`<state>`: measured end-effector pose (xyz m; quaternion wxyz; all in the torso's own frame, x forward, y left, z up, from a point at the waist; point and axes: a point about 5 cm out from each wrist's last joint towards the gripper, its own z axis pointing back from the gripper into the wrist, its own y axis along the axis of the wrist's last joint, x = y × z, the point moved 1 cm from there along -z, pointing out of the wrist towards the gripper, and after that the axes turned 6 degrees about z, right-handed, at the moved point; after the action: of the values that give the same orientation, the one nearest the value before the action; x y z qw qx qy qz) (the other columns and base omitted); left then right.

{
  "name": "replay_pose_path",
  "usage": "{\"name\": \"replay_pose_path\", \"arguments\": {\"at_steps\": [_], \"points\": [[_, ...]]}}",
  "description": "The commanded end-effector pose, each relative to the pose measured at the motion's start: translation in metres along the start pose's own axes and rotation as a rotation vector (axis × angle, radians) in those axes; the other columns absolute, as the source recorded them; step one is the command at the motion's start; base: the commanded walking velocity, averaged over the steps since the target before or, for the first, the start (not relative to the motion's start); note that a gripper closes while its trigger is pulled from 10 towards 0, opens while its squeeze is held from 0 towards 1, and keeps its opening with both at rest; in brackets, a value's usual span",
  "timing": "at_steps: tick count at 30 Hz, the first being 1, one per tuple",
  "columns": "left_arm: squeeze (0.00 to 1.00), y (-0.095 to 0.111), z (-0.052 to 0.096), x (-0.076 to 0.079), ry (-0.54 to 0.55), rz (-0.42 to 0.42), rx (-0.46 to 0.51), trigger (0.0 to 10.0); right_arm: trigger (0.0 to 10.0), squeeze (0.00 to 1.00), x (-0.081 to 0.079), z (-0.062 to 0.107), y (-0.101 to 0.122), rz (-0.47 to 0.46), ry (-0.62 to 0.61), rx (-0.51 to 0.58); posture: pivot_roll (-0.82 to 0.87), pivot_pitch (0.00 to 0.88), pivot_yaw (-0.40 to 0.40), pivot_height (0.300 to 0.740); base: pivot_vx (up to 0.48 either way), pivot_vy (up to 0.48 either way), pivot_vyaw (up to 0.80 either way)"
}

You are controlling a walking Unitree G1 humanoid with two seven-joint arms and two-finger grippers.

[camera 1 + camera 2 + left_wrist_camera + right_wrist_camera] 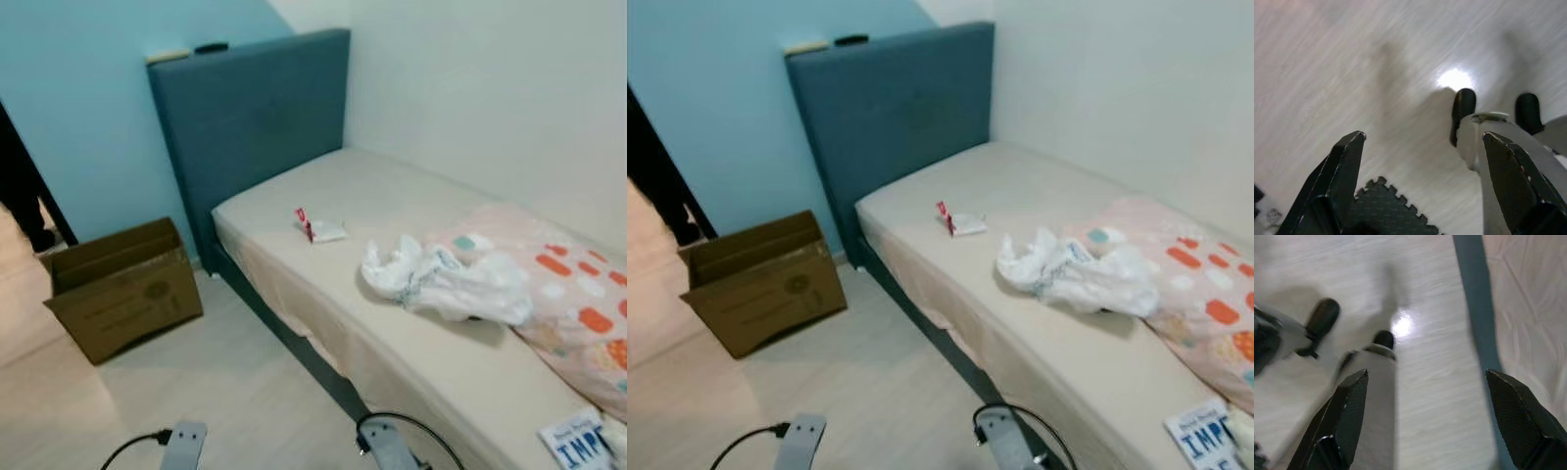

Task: Clean up the room

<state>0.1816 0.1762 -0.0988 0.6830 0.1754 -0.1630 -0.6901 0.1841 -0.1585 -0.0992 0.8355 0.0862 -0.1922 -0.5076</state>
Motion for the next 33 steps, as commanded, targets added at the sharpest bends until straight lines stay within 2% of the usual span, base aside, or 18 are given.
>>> {"name": "replay_pose_path", "arguments": {"at_steps": [1,4,7,15,23,31,33], "points": [[0.0,-0.0036,0.0002,0.0002,-0.005,-0.014,-0.014,10.0,10.0,0.0,0.0021,0.0,-0.0026,-0.052,-0.018,-0.006,-0.05,0.0,-0.004,0.74,0.289,0.0,0.0],[0.0,-0.0034,0.0002,0.0004,-0.006,-0.014,-0.013,10.0,10.0,0.0,0.0023,0.0,-0.0024,-0.051,-0.018,-0.004,-0.05,0.0,-0.006,0.74,0.317,0.0,0.0],[0.0,-0.0033,0.0001,0.0006,-0.007,-0.013,-0.013,10.0,10.0,0.0,0.0017,0.0,-0.0029,-0.076,-0.014,-0.004,-0.05,0.0,-0.008,0.74,0.346,0.0,-0.75],[0.0,-0.0034,0.0001,0.0009,-0.01,-0.013,-0.013,10.0,10.0,0.0,0.0026,0.0,-0.0026,-0.076,-0.034,-0.001,-0.05,0.0,-0.009,0.74,0.367,0.0,-0.75],[0.0,-0.0037,0.0002,0.0006,-0.011,-0.017,-0.013,10.0,10.0,0.0,0.0029,0.0,-0.0023,-0.092,-0.049,0.007,-0.05,0.0,-0.008,0.74,0.39,0.0,0.0],[0.0,-0.0039,0.0002,0.0005,-0.012,-0.019,-0.014,10.0,10.0,0.0,0.0037,0.0002,-0.002,-0.146,-0.085,0.028,-0.05,0.0,-0.005,0.74,0.394,0.0,0.0],[0.0,-0.0039,0.0002,0.0004,-0.012,-0.019,-0.014,10.0,10.0,0.0,0.0041,0.0004,-0.0022,-0.183,-0.104,0.035,-0.05,0.0,-0.005,0.74,0.394,0.0,-0.71]]}}
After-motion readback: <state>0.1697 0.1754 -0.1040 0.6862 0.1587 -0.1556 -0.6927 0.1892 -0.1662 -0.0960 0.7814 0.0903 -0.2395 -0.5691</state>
